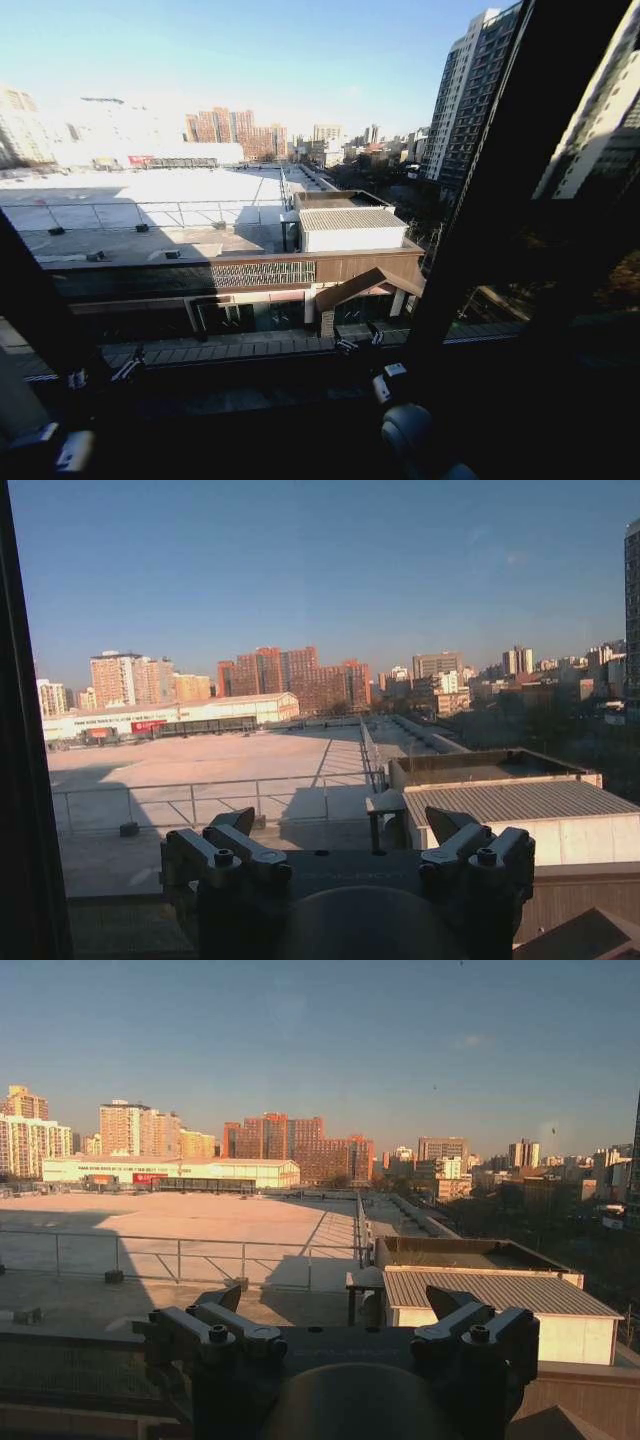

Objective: Open the curtains by pulling them apart, changing their state from closed to fully open.

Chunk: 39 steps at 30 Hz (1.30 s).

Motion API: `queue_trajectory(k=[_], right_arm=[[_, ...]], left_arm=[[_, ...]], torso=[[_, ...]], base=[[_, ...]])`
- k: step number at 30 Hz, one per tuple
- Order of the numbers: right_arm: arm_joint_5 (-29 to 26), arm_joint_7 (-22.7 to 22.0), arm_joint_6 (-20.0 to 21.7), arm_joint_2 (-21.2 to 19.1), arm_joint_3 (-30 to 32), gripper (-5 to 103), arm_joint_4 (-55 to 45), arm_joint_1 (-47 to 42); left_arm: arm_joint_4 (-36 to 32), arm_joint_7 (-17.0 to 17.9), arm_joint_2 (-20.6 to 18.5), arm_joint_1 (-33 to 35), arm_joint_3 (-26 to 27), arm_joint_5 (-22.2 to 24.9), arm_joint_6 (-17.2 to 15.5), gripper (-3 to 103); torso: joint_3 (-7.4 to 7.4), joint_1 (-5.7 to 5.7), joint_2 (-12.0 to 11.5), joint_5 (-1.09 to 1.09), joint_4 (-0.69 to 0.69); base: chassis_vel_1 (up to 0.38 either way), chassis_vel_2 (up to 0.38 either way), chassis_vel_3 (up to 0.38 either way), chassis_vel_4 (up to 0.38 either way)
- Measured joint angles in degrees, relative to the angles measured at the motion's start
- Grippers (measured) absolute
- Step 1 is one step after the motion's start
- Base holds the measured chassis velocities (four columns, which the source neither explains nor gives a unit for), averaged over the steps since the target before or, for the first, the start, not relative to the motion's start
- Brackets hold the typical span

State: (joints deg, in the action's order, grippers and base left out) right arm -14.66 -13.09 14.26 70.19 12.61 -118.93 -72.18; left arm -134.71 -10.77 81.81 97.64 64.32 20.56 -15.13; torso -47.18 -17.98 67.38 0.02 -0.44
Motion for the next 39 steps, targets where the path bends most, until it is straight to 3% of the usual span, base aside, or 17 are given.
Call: queue_trajectory(k=[3, 6, 20, 39], right_arm=[[-0.49, 0.2, 2.45, 0.03, 0.22, 100, -1.18, 0.11], [-0.57, 0.74, 3.86, 0.12, 0.38, 100, -1.79, 0.12], [-0.48, 0.8, 4.93, -0.18, 1.42, 100, -2.75, -0.24], [-1.03, 0.54, 5.78, -1.45, 1.68, 100, -3.35, -0.22]], left_arm=[[0.01, -2.25, -0.05, 0.96, 0.16, 1.76, 0.71, 98], [0.33, -2.46, 0.14, 1.1, -0.11, 2.57, 1.01, 100], [-0.57, 2.22, 1.11, 0.31, -3.58, 4.12, -0.58, 100], [-0.75, 2.5, 1.4, -0.67, -4.46, 3.86, -2.36, 100]], torso=[[0.0, 0.0, 0.0, -0.01, 0.01], [0.0, 0.0, 0.0, -0.01, 0.0], [0.0, -0.01, 0.0, -0.02, 0.0], [-0.01, -0.02, 0.0, -0.01, -0.01]], base=[[0.0, 0.0, 0.0, 0.0], [0.0, 0.0, 0.0, 0.0], [-0.055, -0.06, 0.058, 0.057], [-0.295, -0.293, 0.288, 0.288]])
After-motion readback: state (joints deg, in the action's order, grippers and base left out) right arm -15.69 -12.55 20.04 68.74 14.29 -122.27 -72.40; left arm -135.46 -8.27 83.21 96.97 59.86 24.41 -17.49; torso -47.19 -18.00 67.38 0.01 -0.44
